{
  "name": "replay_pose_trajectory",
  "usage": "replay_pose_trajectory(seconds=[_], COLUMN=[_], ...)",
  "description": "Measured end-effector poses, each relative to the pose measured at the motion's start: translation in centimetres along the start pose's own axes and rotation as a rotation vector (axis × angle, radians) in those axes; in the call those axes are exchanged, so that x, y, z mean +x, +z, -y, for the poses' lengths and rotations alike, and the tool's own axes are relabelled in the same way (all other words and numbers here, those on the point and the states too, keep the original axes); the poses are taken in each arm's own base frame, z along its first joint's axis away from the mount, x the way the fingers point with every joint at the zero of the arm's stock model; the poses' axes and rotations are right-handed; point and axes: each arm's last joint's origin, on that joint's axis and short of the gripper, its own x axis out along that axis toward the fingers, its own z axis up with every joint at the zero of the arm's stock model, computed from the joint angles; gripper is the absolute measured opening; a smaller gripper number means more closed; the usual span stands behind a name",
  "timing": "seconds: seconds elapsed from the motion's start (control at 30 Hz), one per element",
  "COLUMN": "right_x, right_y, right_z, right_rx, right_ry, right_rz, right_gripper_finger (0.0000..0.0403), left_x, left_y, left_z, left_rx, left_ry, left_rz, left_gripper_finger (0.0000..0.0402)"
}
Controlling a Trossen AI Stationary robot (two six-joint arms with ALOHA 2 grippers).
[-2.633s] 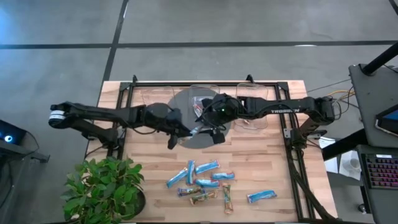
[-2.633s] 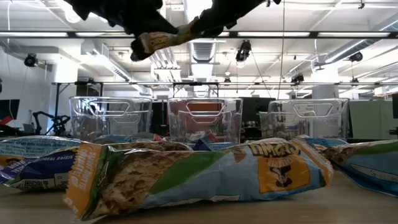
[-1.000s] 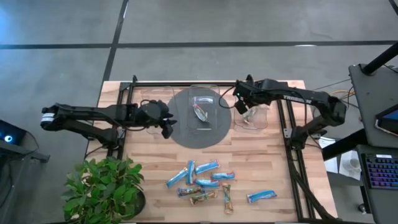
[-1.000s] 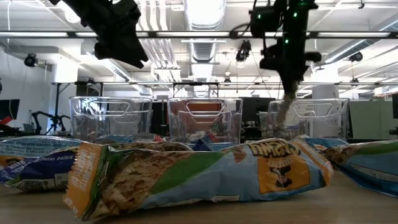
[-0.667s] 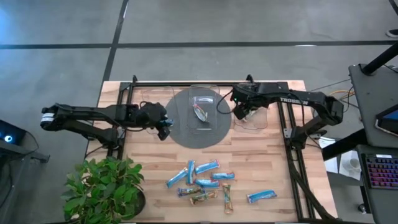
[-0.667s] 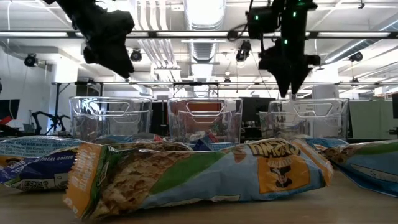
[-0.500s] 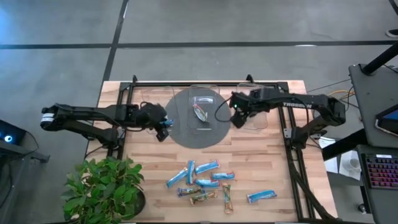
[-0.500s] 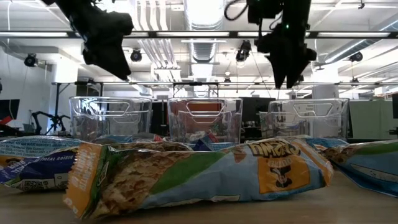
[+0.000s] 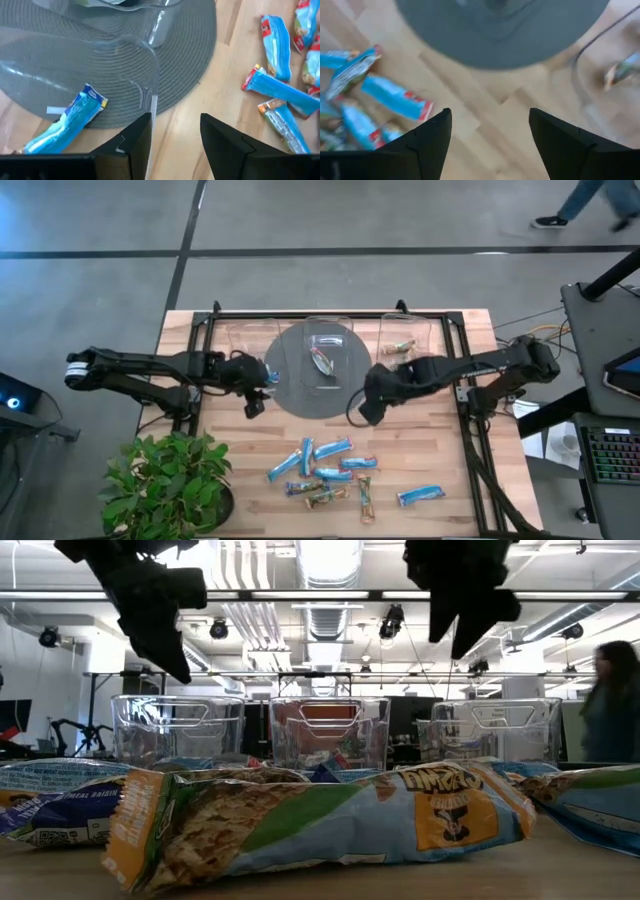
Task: Pick and place Granola Bars by type
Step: Put the red granola bar into the middle transparent bin
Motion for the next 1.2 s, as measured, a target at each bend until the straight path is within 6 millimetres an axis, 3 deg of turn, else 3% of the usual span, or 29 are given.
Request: replay_pose_trajectory(seconds=[0.23, 0.47, 0.8, 0.97, 1.1, 1.2], right_x=[0.0, -0.4, 0.8, 1.4, 3.5, 4.8], right_y=[-3.6, -7.8, -8.6, -10.6, -12.9, -14.4], right_z=[-1.8, -3.4, -4.1, -5.6, -6.6, -7.0], right_rx=[0.097, -0.106, -0.123, -0.347, -0.613, -0.659], right_ry=[0.088, 0.113, 0.065, 0.127, 0.106, 0.103], right_rz=[-0.191, -0.254, -0.226, -0.219, -0.263, -0.365], right_gripper_finger=[0.0246, 0.0245, 0.0242, 0.0242, 0.0242, 0.024], left_x=[0.1, 0.1, -0.9, -2.8, -3.9, -4.2], left_y=[-0.1, -0.2, -0.8, -0.2, -0.2, -0.7], left_z=[0.0, 0.4, 3.2, 5.2, 6.7, 7.4], left_rx=[0.079, 0.033, -0.117, -0.155, -0.152, -0.182], left_ry=[-0.004, -0.124, -0.293, -0.368, -0.358, -0.336], left_rz=[0.004, -0.029, -0.075, -0.051, -0.008, 0.002], left_gripper_finger=[0.0152, 0.0152, 0.0151, 0.0151, 0.0151, 0.0151])
